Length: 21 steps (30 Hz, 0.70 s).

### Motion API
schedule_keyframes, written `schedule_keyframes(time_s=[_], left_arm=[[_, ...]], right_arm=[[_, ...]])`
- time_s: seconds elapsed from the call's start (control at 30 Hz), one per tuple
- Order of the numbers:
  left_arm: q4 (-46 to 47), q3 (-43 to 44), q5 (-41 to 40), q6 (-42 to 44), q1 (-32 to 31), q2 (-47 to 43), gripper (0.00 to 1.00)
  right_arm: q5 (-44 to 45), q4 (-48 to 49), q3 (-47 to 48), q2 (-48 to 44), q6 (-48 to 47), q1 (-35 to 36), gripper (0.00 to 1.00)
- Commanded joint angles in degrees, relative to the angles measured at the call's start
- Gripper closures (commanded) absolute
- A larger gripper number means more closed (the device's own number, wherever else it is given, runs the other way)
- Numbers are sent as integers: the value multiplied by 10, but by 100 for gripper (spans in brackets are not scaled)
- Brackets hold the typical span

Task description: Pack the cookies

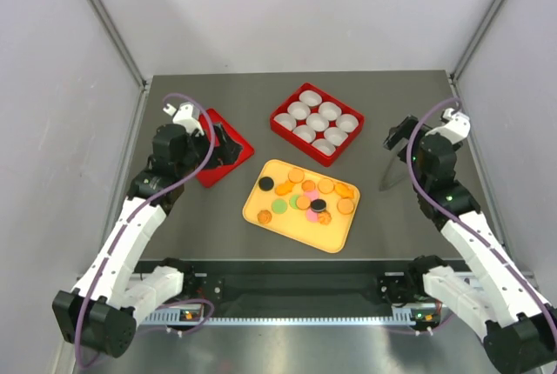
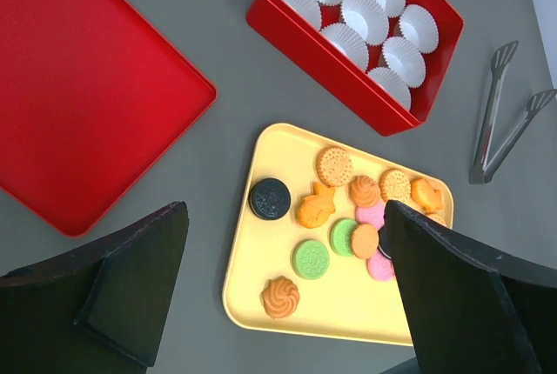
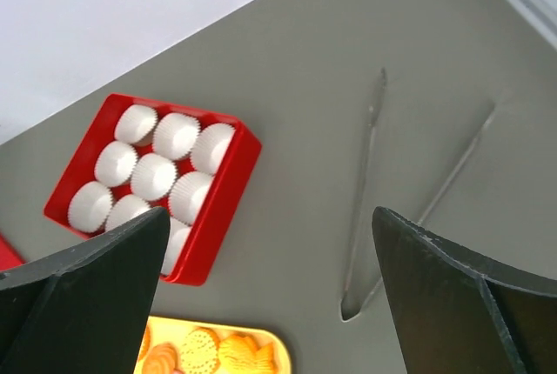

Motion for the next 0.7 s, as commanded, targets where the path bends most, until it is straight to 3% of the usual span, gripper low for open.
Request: schedule_keyframes(time_s=[0.0,0.13,0.27,0.37,0.67], left_arm=[[4,-2,7,2,0,-20,1],[9,-18,17,0,0,-24,1],[10,-18,31,2,0,-20,1],[12,-25,37,1,0,-24,1],[10,-28,45,3,0,-24,1]], right_arm=[[46,-27,20,-12,-17,5,0],[62,-84,67,45,-37,0,0],[42,-117,117,159,-45,-64,0],[11,-116,136,228,-46,-109,0],[-39,-88,169,400,-10,-140,0]])
